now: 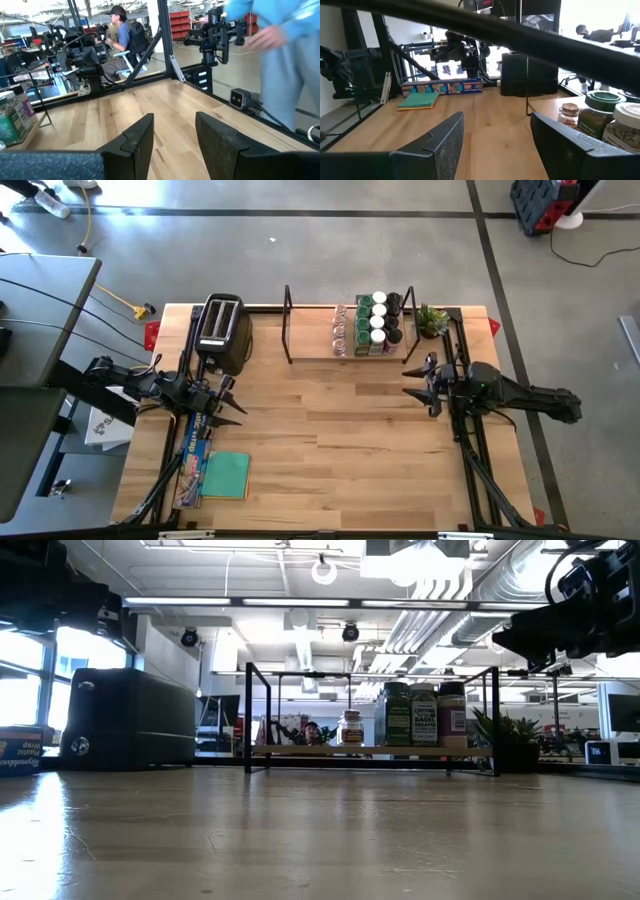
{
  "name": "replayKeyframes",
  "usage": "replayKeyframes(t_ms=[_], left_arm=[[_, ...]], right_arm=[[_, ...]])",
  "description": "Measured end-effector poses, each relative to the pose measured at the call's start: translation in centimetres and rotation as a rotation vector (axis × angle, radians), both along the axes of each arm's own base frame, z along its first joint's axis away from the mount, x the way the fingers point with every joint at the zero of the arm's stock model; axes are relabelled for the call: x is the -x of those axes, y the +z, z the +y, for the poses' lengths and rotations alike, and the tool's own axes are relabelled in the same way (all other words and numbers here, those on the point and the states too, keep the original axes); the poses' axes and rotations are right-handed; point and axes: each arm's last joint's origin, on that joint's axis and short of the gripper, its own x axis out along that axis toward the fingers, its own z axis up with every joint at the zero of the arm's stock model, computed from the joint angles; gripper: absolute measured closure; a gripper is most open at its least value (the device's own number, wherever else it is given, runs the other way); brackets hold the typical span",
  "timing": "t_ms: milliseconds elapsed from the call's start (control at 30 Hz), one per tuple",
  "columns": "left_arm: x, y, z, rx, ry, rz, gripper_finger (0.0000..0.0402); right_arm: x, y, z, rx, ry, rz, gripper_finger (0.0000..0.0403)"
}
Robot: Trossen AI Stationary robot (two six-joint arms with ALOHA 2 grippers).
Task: Shelf spices
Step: Return to Home Position
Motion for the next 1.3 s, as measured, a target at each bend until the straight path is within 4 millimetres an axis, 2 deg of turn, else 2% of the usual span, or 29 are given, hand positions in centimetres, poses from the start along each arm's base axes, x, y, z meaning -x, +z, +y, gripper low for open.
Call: replayKeyframes(t_ms=[633, 800, 933, 1000, 1133, 1300], left_arm=[[0.1, 0.1, 0.0, -0.001, 0.006, -0.009, 0.0258], [-0.2, 0.1, 1.5, -0.031, 0.23, -0.024, 0.0258], [-0.3, 0.2, 2.8, 0.099, 0.399, -0.008, 0.0258], [-0.3, 0.1, 3.1, 0.128, 0.405, 0.001, 0.0259], [-0.3, 0.1, 3.2, 0.059, 0.391, -0.002, 0.0259], [-0.3, 0.0, 3.2, 0.053, 0.385, 0.002, 0.0259]], right_arm=[[0.0, 0.0, 0.0, -0.039, -0.003, -0.002, 0.0179], [0.0, 0.0, 0.0, -0.039, -0.003, -0.001, 0.0179], [0.0, 0.0, 0.0, -0.039, -0.004, -0.001, 0.0179], [0.0, 0.0, 0.0, -0.039, -0.004, -0.001, 0.0179], [0.0, 0.0, 0.0, -0.039, -0.004, -0.001, 0.0179], [0.0, 0.0, 0.0, -0.039, -0.004, -0.002, 0.0179]])
